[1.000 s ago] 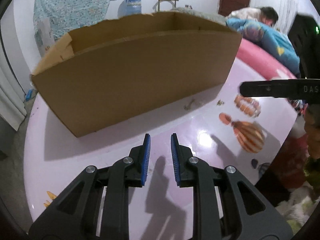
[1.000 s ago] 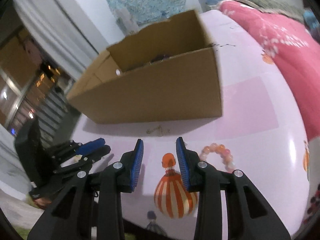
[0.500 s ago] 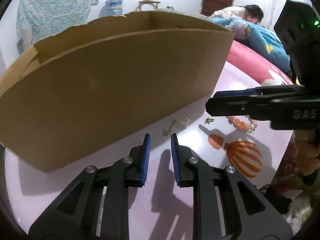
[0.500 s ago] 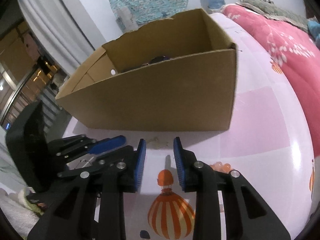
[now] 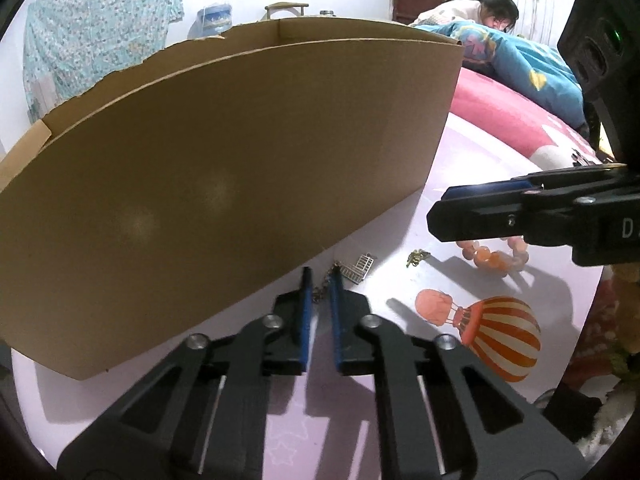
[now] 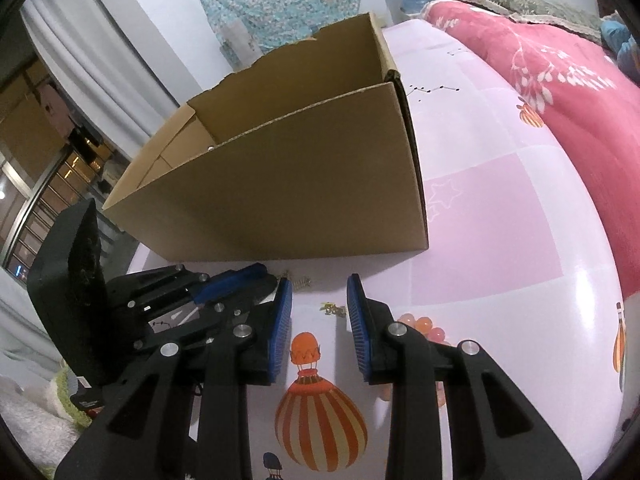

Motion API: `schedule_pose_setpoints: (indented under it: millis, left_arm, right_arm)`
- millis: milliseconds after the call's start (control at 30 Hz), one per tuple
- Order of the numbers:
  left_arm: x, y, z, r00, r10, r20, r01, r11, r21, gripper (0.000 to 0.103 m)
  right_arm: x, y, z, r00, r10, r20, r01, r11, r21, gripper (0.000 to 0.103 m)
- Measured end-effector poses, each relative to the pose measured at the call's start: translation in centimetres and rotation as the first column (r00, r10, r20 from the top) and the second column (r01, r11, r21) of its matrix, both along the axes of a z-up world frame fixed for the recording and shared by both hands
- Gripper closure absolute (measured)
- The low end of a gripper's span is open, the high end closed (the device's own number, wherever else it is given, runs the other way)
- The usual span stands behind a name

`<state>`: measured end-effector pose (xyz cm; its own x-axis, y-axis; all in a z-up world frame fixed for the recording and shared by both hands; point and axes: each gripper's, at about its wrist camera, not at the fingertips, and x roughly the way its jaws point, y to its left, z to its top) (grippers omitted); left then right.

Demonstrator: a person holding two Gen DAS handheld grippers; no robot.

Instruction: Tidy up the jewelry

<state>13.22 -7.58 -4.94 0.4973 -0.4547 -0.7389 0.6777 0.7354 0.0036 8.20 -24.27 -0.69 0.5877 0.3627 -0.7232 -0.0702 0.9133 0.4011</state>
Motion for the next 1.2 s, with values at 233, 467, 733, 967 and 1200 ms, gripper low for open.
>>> schedule_pose_setpoints:
  millis: [233, 467, 733, 967, 1200]
  left_arm:
    - [-0.9, 1.6, 0.1, 1.0, 0.029, -0.001, -0.029, 0.999, -0.015, 0.102]
    - [-2.3, 5.9, 0.2, 0.99, 0.138, -0.015, -0.138, 0.99, 0.01, 0.102]
    - [-2.4, 9.7, 0.3, 0.969, 0.244, -0.036, -0.244, 0.97, -0.006, 0.101]
    - [-2.1, 10.3, 0.4, 0.968, 0.249, -0.037, -0.249, 0.968, -0.016, 0.101]
    - [-2.2, 10.4, 0.1, 0.967, 0.252, -0.037, -0.253, 0.967, -0.027, 0.101]
  right_arm:
    - [-0.2, 0.1, 0.1, 1.0, 0.001, 0.001, -0.001, 1.0, 0.001, 0.075]
    - [0.1, 1.8, -0.2, 0.999, 0.045, -0.009, -0.046, 0.998, -0.048, 0.074]
    - [2.4, 4.0, -1.3, 0.994, 0.101, -0.036, -0.106, 0.98, -0.169, 0.074]
    - [2.7, 5.9, -1.8, 0.989, 0.145, -0.024, -0.146, 0.941, -0.306, 0.074]
    - [2.4, 7.0, -1.8, 0.986, 0.165, -0.016, -0.159, 0.91, -0.383, 0.074]
